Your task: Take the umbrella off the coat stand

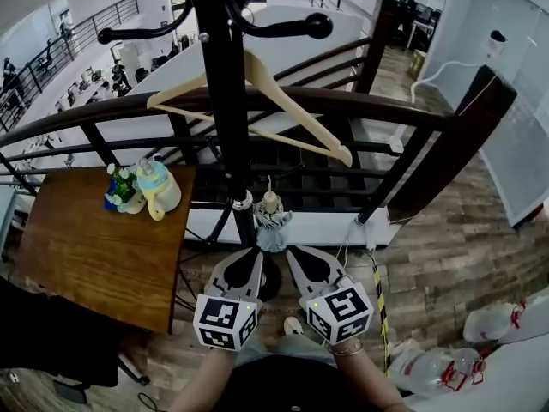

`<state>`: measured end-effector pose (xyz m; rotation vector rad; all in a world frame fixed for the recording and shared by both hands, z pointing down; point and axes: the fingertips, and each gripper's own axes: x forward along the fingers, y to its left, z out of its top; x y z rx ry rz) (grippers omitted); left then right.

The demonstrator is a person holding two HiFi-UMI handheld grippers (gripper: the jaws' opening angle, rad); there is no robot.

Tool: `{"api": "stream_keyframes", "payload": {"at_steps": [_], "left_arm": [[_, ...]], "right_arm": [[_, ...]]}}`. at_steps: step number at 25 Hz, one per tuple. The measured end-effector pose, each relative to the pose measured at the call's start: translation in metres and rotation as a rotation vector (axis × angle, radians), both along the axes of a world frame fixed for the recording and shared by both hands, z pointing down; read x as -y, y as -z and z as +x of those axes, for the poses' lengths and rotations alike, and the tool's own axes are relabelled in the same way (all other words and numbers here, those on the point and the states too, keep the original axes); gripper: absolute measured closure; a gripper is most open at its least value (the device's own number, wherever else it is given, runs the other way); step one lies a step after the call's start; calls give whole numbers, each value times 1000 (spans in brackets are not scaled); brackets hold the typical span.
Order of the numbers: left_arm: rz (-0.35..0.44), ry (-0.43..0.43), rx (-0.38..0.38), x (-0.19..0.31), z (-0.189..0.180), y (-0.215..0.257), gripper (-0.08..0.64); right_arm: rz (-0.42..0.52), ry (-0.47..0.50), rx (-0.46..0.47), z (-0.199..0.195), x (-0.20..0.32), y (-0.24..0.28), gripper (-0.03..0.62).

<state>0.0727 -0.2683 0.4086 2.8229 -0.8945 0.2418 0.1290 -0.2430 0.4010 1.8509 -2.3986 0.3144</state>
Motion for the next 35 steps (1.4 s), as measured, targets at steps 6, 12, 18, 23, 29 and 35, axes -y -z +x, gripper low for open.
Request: {"api": "stream_keyframes", "payload": {"at_steps": [6,12,18,23,29,35], "left_arm": [[-8,76,-8,13,8,-1,543],[-25,125,-30,20,10,-2,543],[-3,177,-43,26,14,1,543],[-7,207,-38,35,17,-2,543],[-34,244,-37,45,17,-9,543],[-50,273,-37,52,16,-13,543]], "right_arm": [[19,69,-19,11,25,2,561],[29,118,-1,15,47,-1,557],[16,150,-15,19,71,-9,492],[7,180,-43,22,92,-14,443],[-21,212,-62,22,116,-28,402],[-56,240,-97,18,138,-47,380]]}}
